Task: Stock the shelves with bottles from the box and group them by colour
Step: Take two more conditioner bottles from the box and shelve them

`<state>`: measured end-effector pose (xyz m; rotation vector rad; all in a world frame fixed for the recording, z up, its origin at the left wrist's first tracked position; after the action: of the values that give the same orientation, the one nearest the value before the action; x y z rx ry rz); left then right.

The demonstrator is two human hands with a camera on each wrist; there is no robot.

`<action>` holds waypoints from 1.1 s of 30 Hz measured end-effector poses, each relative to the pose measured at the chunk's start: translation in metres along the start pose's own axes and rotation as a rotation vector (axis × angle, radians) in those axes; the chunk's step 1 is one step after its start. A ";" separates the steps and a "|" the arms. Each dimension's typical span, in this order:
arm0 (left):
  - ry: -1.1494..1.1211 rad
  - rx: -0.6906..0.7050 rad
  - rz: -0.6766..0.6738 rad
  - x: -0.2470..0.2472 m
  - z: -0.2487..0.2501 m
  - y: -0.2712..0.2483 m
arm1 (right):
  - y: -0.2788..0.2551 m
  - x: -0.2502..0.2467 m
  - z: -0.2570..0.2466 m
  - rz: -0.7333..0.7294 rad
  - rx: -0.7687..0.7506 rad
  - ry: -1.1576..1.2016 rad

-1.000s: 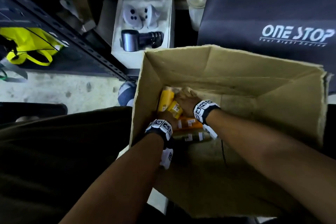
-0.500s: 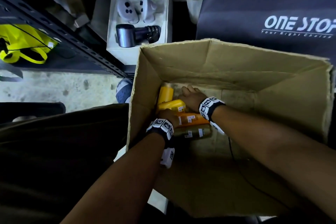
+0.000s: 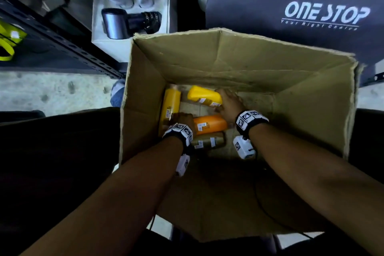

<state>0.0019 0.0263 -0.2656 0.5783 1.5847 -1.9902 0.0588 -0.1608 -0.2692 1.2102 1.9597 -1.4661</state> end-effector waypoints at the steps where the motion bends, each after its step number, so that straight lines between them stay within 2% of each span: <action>1: 0.024 -0.012 -0.036 0.002 -0.001 0.004 | 0.000 0.000 0.001 0.005 0.021 0.030; 5: 0.127 -0.012 -0.132 0.006 -0.004 0.007 | -0.006 -0.002 0.002 0.042 0.078 0.184; 8: 0.148 0.013 -0.077 -0.003 -0.006 0.002 | -0.011 -0.006 0.003 0.073 0.114 0.257; 14: -0.032 0.029 0.022 -0.054 -0.006 -0.008 | -0.021 -0.019 0.009 0.092 0.219 0.511; 16: -0.128 0.038 0.089 -0.076 0.000 -0.012 | -0.026 -0.024 0.012 0.094 0.274 0.608; 21: -0.461 0.096 0.399 -0.098 0.024 -0.026 | -0.037 -0.032 0.019 0.141 0.354 0.802; 24: -0.647 0.133 0.414 -0.088 0.042 -0.024 | -0.042 -0.031 0.023 0.115 0.384 0.862; 29: -1.081 0.199 0.450 -0.053 0.062 -0.021 | -0.042 -0.026 0.028 0.054 0.373 0.918; 33: -1.110 0.243 0.386 -0.040 0.074 -0.013 | -0.039 -0.022 0.033 0.036 0.365 0.940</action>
<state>0.0240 -0.0380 -0.2138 -0.1635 0.5105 -1.6891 0.0334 -0.2024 -0.2428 2.4117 2.2058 -1.3949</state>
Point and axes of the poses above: each hand's wrist, its own y-axis towards the middle knuckle, its own x-axis out of the palm, z = x × y, the point moved 2 cm from there along y, towards the middle knuckle, and after that the axes turned 11 degrees about x, right-handed, at the moved point
